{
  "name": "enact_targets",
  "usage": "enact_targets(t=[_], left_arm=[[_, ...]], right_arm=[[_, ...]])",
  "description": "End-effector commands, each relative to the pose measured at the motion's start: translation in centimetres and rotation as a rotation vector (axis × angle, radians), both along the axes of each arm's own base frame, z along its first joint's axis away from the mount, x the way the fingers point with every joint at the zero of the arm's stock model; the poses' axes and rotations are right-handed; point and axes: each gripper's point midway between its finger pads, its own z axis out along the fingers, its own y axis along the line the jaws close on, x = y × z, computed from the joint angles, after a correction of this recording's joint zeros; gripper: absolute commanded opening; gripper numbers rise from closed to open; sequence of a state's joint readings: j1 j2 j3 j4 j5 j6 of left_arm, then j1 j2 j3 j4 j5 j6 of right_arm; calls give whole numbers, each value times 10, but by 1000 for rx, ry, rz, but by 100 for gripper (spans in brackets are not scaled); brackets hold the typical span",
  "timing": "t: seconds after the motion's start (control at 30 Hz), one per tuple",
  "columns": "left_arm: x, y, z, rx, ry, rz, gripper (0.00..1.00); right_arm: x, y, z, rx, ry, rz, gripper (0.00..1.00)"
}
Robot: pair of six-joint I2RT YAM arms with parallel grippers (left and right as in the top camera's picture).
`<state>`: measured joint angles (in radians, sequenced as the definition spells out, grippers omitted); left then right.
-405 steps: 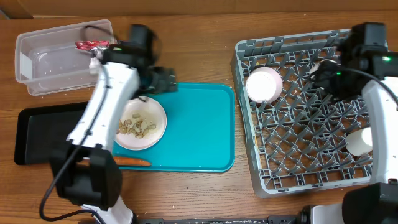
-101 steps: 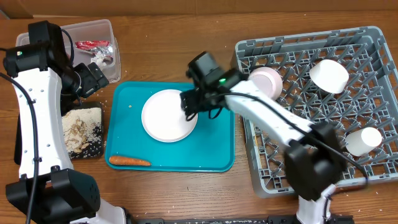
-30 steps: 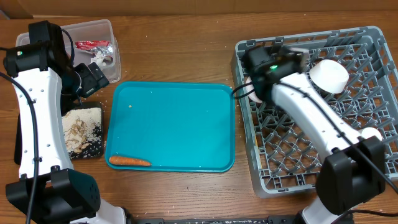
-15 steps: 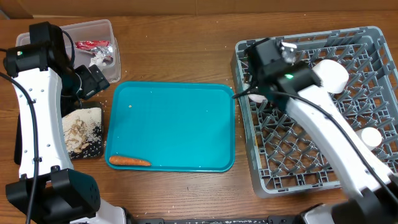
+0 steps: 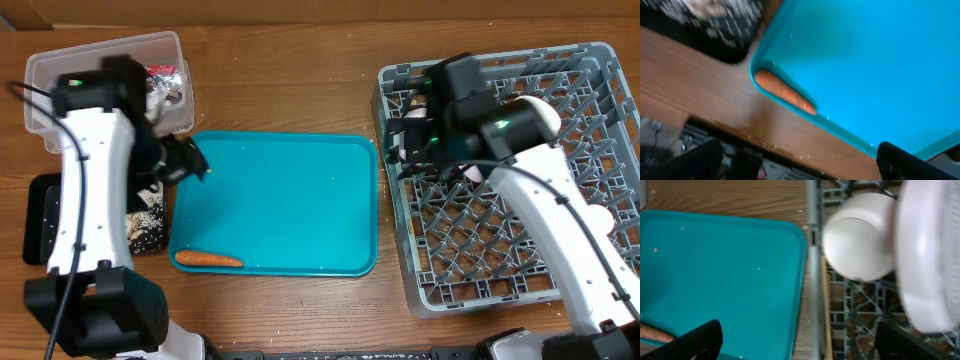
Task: Sort waste into correct bins and load items into the dishwasher
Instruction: 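Carry the plate into the dish rack and stand it upright, then reach the left gripper to the carrot on the teal tray and grasp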
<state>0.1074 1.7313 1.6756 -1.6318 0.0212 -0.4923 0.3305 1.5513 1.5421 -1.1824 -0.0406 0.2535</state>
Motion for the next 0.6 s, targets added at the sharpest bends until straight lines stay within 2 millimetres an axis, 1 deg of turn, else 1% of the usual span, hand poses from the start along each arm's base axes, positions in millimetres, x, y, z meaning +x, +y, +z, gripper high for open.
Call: enact_targets(t=[0.0, 0.03, 0.07, 0.1, 0.13, 0.2, 0.3, 0.4, 0.47, 0.53, 0.57], left_arm=[[-24, -19, -10, 10, 61, 68, 100], [-38, -25, -13, 20, 77, 85, 100], [-47, -27, -14, 36, 76, 93, 100], [-65, -25, -12, 76, 62, 119, 100], [-75, -23, -11, 90, 48, 137, 100], [-90, -24, -9, 87, -3, 172, 100], [-97, -23, -11, 77, -117, 203, 100], [-93, -20, -19, 86, -218, 251, 100], [-89, -20, -29, 81, -248, 279, 100], [-87, -20, -44, 81, -240, 295, 100], [-88, -20, -60, 84, -216, 295, 100]], right_arm=[[2, -40, 13, 34, -3, -93, 100], [0, -65, 12, 28, 19, -163, 100], [-3, -79, 11, 23, 34, -197, 100], [-8, -101, 8, 16, 64, -254, 100], [-11, -111, 7, 15, 82, -284, 100], [-17, -124, 4, 9, 107, -314, 100], [-19, -131, 4, 5, 115, -324, 100], [-18, -130, 4, 12, 112, -322, 100], [-18, -128, 4, 22, 114, -317, 100], [-18, -126, 5, 33, 111, -312, 100], [-17, -126, 5, 33, 107, -313, 100]])
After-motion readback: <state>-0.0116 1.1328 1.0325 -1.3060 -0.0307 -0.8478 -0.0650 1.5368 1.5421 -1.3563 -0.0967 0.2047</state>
